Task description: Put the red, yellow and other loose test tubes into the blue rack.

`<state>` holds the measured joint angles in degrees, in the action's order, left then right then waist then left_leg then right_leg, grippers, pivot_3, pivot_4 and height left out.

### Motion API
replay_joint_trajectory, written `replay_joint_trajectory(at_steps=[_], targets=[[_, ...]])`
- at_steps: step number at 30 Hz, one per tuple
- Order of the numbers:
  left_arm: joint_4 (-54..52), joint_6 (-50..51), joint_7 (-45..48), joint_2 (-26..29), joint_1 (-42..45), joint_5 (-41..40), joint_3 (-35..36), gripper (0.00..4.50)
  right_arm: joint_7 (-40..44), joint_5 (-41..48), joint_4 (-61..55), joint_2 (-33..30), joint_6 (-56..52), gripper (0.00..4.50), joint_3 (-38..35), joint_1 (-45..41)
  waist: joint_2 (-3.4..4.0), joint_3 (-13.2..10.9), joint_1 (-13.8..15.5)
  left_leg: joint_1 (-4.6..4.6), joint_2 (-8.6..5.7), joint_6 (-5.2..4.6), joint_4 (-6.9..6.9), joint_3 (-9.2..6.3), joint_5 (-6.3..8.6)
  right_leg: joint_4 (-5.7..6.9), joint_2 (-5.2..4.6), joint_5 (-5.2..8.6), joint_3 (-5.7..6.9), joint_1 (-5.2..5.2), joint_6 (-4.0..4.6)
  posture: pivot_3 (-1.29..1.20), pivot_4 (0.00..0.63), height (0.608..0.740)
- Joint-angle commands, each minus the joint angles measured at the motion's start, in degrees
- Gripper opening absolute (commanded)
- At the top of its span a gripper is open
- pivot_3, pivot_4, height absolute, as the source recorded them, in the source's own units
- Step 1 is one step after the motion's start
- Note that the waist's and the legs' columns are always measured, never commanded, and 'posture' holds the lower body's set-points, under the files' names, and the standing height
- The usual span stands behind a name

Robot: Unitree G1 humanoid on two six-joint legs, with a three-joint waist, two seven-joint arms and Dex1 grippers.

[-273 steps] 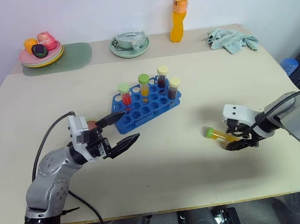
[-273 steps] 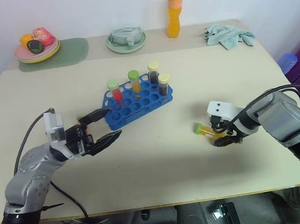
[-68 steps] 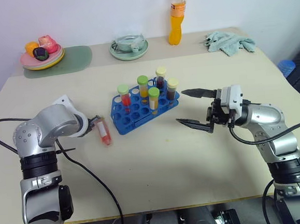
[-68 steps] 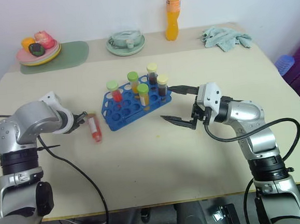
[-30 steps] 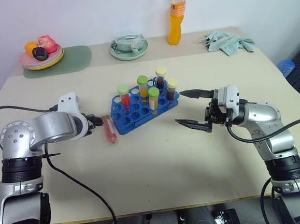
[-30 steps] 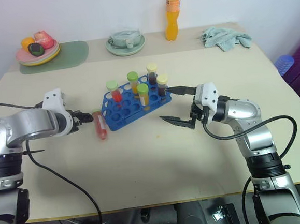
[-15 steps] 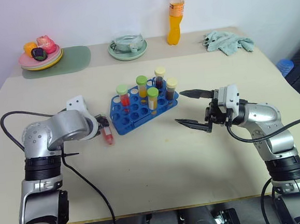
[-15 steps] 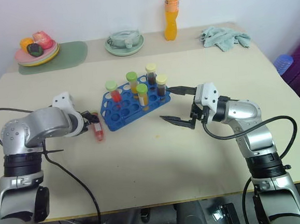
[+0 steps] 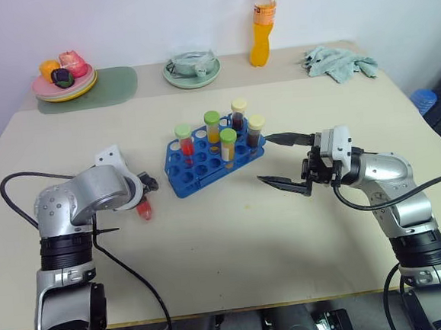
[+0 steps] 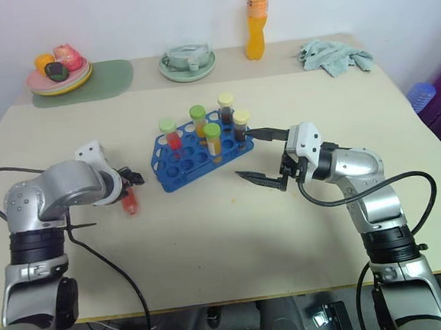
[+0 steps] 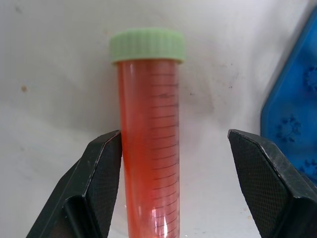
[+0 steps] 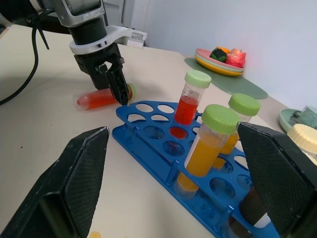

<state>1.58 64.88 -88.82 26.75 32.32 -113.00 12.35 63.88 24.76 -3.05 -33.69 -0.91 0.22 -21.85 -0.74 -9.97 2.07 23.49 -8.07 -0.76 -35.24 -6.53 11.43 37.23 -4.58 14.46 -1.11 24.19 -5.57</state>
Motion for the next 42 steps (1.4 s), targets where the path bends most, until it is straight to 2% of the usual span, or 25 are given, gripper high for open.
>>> replay_joint_trajectory(at_steps=[1, 5, 6, 8, 11, 12, 18, 20, 23, 26, 27, 29, 32, 36, 37, 42], targets=[[-1.7, -1.7, -3.6, -0.1, -0.4, 0.0, 2.0, 3.41, 0.1, 0.4, -0.8, 0.3, 0.7, 4.22, -0.7, -0.3, 0.0, 0.0, 0.2, 0.0, 0.0, 0.0, 0.0, 0.0, 0.0, 0.0, 0.0, 0.0, 0.0, 0.0, 0.0, 0.0, 0.15, 0.74], [-2.4, -2.8, -3.7, 0.6, -1.8, 0.0, 2.3, 3.41, 0.0, 0.3, -0.8, 0.5, 0.6, 4.22, -0.5, -0.2, -0.01, 0.0, 0.3, 0.0, 0.0, 0.08, -0.02, 0.01, 0.05, 0.0, 0.0, 0.0, 0.0, -0.02, 0.0, 0.0, 0.15, 0.74], [-2.2, -2.8, -3.7, 0.9, -1.9, 0.0, 2.3, 3.18, 0.0, 0.2, -0.7, 0.6, 0.6, 4.22, -0.3, -0.3, -0.01, 0.0, 0.3, 0.0, 0.0, 0.08, -0.02, 0.0, 0.05, 0.0, 0.0, 0.0, 0.0, -0.02, 0.0, 0.0, 0.15, 0.74], [-2.1, -3.1, -3.7, 1.2, -2.0, 0.0, 2.2, 2.56, 0.0, 0.2, -0.6, 0.7, 0.6, 4.22, -0.2, -0.4, -0.01, 0.0, 0.3, 0.0, 0.0, 0.09, -0.01, 0.0, 0.05, 0.0, 0.0, 0.0, 0.0, -0.02, 0.0, 0.0, 0.15, 0.74], [-2.1, -3.4, -3.7, 1.2, -2.4, 0.0, 2.3, 0.98, 0.1, 0.0, -0.2, 0.9, 0.7, 4.22, -0.1, -0.6, -0.01, 0.0, 0.2, 0.0, 0.0, 0.09, -0.01, 0.0, 0.05, 0.0, 0.0, 0.0, 0.0, -0.01, 0.0, 0.0, 0.15, 0.74], [-2.2, -3.4, -3.7, 1.2, -2.7, 0.0, 2.4, 0.71, 0.1, 0.0, -0.1, 1.0, 0.7, 4.22, -0.1, -0.8, -0.01, 0.0, 0.2, 0.0, 0.0, 0.08, 0.0, 0.01, 0.05, 0.0, 0.0, 0.0, 0.0, 0.0, 0.0, 0.0, 0.15, 0.74], [-4.2, -3.0, -2.6, 0.6, -4.3, 0.0, 3.3, 0.68, 0.5, -0.2, 0.8, 1.3, 0.9, 4.22, 0.1, -1.5, -0.01, 0.0, 0.1, -0.01, 0.01, 0.09, 0.01, 0.02, 0.05, 0.01, 0.01, 0.0, -0.01, 0.01, 0.0, 0.0, 0.15, 0.74], [-6.6, -2.2, 1.8, 3.9, -6.0, 0.0, 3.6, 0.68, 0.6, -0.3, 0.9, 1.6, 0.8, 4.22, 0.2, -1.7, -0.01, 0.0, 0.0, -0.01, 0.01, 0.09, 0.01, 0.02, 0.05, 0.01, 0.01, 0.0, -0.01, 0.02, 0.0, 0.0, 0.15, 0.74], [-13.9, -2.1, 17.8, 10.1, -8.2, 2.9, 5.1, 0.68, 0.4, -0.2, 0.8, 1.8, 0.5, 4.22, 0.0, -1.6, -0.02, 0.0, -0.1, 0.0, 0.03, 0.09, 0.08, 0.06, 0.04, 0.03, 0.03, 0.01, -0.06, 0.1, 0.01, 0.0, 0.15, 0.74], [-21.8, -3.0, 40.8, 16.1, -11.0, 14.4, 7.8, 0.68, -0.4, 0.9, -0.7, 1.8, -1.8, 4.22, -0.2, -0.7, -0.03, 0.0, 0.3, 0.02, 0.03, 0.09, 0.08, 0.08, 0.06, -0.01, 0.03, 0.02, -0.06, 0.09, 0.05, 0.0, 0.15, 0.74], [-25.3, -6.4, 52.2, 19.1, -13.6, 22.9, 7.2, 0.68, -0.6, 1.7, -1.7, 1.7, -3.3, 4.22, -0.3, 0.0, -0.01, 0.0, 0.3, 0.02, 0.03, 0.07, 0.07, 0.09, 0.08, -0.07, 0.01, 0.1, -0.04, 0.03, 0.19, 0.0, 0.15, 0.74], [-29.1, -13.1, 70.1, 21.1, -18.7, 33.9, 7.0, 0.68, -0.7, 2.2, -3.7, 0.8, -5.6, 4.22, -0.1, 1.8, 0.07, 0.1, 0.1, 0.01, 0.02, 0.01, 0.11, 0.15, 0.12, -0.19, -0.04, 0.12, -0.07, 0.0, 0.25, 0.0, 0.15, 0.74], [-31.9, -31.2, 88.8, 19.7, -24.0, 53.8, 2.4, 0.68, -1.4, 4.3, -8.3, -0.7, -9.8, 4.22, -0.9, 5.0, 0.11, 0.1, 0.3, 0.03, 0.02, -0.33, 0.19, 0.26, 0.32, -0.29, -0.09, 0.15, -0.15, 0.0, 0.3, 0.0, 0.15, 0.74], [-27.3, -52.8, 105.4, 12.0, -24.9, 72.6, -5.9, 0.68, -1.8, 6.0, -14.1, -4.2, -13.8, 4.22, -2.9, 11.8, 0.12, 0.1, 0.5, 0.11, 0.07, -0.4, 0.18, 0.27, 0.37, -0.55, -0.15, 0.2, -0.1, -0.08, 0.39, 0.0, 0.15, 0.74], [-25.9, -55.7, 108.1, 11.1, -24.9, 75.2, -6.3, 0.68, -2.6, 6.1, -15.3, -4.3, -14.6, 4.22, -2.8, 12.5, 0.12, 0.1, 0.4, 0.12, 0.11, -0.44, 0.18, 0.27, 0.39, -0.69, -0.14, 0.2, -0.04, -0.15, 0.38, 0.0, 0.15, 0.74], [-20.6, -62.1, 124.5, 4.5, -21.6, 73.4, -8.6, 0.68, -6.3, 8.1, -22.0, -5.0, -16.7, 4.22, -7.2, 20.2, 0.13, 0.1, 0.2, 0.16, 0.13, -0.65, 0.19, 0.29, 0.52, -0.96, -0.11, 0.15, -0.01, -0.16, 0.29, 0.0, 0.15, 0.74]])
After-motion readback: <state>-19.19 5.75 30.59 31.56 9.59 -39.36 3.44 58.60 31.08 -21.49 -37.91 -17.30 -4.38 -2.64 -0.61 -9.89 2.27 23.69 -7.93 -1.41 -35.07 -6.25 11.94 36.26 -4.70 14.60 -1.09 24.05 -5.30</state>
